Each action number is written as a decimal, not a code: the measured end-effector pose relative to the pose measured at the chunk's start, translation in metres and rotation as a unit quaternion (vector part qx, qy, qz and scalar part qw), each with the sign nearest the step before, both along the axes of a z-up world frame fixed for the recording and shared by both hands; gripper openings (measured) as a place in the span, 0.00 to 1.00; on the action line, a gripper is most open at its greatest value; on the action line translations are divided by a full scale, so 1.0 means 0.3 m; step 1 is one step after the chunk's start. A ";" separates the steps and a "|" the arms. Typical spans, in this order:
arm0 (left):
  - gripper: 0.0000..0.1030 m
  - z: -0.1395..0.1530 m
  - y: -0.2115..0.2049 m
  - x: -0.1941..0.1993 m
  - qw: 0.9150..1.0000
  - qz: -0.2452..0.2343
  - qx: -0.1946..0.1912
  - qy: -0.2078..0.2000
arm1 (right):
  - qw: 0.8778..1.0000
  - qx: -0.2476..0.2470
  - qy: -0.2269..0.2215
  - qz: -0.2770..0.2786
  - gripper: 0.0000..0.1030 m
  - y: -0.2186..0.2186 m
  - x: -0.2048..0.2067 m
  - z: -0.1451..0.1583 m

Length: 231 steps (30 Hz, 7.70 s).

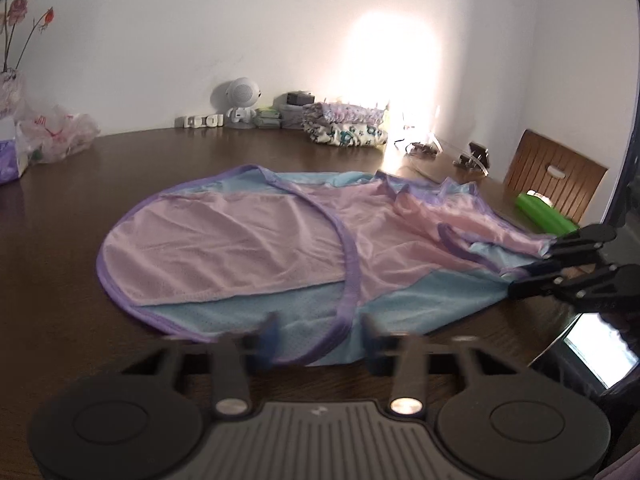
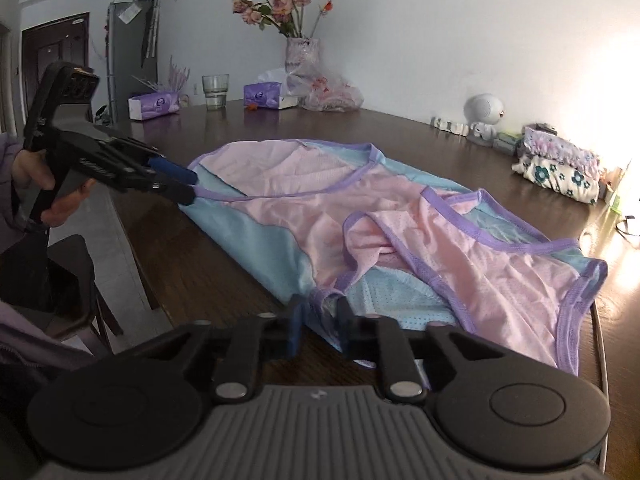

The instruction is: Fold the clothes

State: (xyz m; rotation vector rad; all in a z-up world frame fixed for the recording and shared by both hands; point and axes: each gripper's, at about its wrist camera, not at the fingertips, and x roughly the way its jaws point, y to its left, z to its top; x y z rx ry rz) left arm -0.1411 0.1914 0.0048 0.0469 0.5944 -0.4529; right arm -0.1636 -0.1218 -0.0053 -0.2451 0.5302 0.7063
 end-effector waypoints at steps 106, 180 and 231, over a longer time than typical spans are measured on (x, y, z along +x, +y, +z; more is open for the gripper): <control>0.62 0.042 0.185 0.273 0.998 0.015 0.013 0.063 | 0.959 -0.081 -0.020 -0.270 0.54 -0.360 0.193 0.102; 0.29 0.104 -0.155 1.009 0.974 -0.159 0.101 0.130 | 0.969 -0.107 0.206 -0.083 0.39 0.086 0.968 0.118; 0.04 0.085 0.152 0.683 0.924 0.284 -0.172 0.192 | 0.999 0.010 0.043 -0.026 0.35 0.146 0.312 0.183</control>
